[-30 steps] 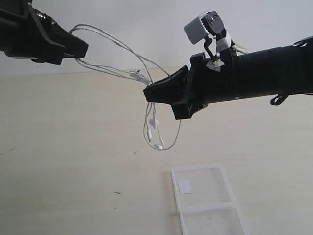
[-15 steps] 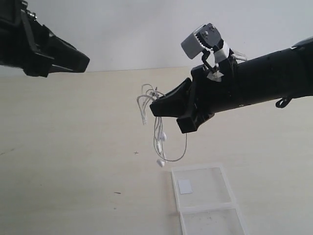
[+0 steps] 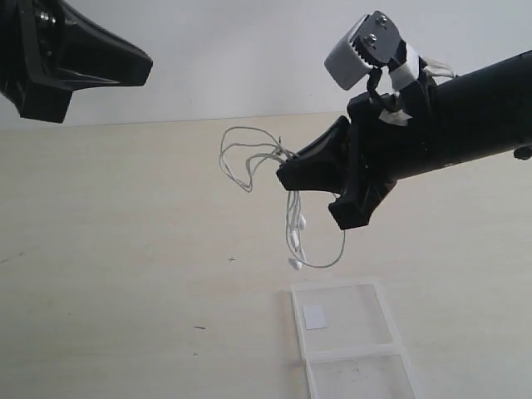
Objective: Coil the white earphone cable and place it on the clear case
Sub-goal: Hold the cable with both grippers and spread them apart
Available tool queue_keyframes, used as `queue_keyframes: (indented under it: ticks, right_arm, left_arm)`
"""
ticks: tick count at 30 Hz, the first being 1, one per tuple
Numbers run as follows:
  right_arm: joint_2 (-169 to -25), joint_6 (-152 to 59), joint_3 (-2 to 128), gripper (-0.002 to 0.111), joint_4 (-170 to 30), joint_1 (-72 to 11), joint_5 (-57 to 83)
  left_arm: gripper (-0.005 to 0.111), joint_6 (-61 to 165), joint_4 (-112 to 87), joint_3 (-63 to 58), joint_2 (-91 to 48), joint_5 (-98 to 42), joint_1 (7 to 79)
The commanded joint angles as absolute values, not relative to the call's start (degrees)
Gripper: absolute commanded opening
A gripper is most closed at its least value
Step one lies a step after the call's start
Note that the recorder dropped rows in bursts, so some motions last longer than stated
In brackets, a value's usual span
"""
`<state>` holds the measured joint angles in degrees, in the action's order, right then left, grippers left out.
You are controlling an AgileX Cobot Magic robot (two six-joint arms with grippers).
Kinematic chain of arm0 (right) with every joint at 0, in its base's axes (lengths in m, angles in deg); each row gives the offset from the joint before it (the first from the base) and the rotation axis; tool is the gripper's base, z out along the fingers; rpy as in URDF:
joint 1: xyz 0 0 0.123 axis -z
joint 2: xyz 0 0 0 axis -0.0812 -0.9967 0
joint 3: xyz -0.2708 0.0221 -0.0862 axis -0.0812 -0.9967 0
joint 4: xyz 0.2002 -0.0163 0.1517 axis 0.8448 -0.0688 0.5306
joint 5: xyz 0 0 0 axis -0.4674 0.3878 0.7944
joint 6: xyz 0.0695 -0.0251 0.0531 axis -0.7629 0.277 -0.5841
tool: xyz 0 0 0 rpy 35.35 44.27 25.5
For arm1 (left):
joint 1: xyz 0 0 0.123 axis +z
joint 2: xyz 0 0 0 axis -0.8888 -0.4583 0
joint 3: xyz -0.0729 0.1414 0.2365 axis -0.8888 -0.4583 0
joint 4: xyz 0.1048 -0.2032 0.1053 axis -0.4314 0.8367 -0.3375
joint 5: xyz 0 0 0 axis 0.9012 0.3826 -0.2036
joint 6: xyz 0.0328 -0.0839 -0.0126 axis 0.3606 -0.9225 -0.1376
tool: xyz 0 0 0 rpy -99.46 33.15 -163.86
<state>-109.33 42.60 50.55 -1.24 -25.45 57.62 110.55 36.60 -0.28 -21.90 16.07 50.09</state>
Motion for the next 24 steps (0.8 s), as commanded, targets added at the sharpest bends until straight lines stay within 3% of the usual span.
queue_keyframes:
  ticks: [1,8,13,24]
  right_arm:
    - [-107.00,34.63,50.93,0.000,-9.55,-25.33,58.85]
    - [-106.27,29.24,56.58,0.000,-13.34,-25.33,73.00]
    - [-105.68,28.81,59.47,0.000,-14.12,-25.33,80.96]
    - [-104.23,28.92,59.61,0.000,-14.01,-25.33,79.44]
  left_arm:
    - [0.027,112.50,41.21,0.03,-21.46,15.81,50.14]
    - [0.057,121.88,46.83,0.03,-23.34,23.00,50.03]
    - [0.058,123.54,47.77,0.03,-25.33,24.44,50.03]
    - [0.058,125.45,49.77,-0.49,-29.87,26.02,50.03]
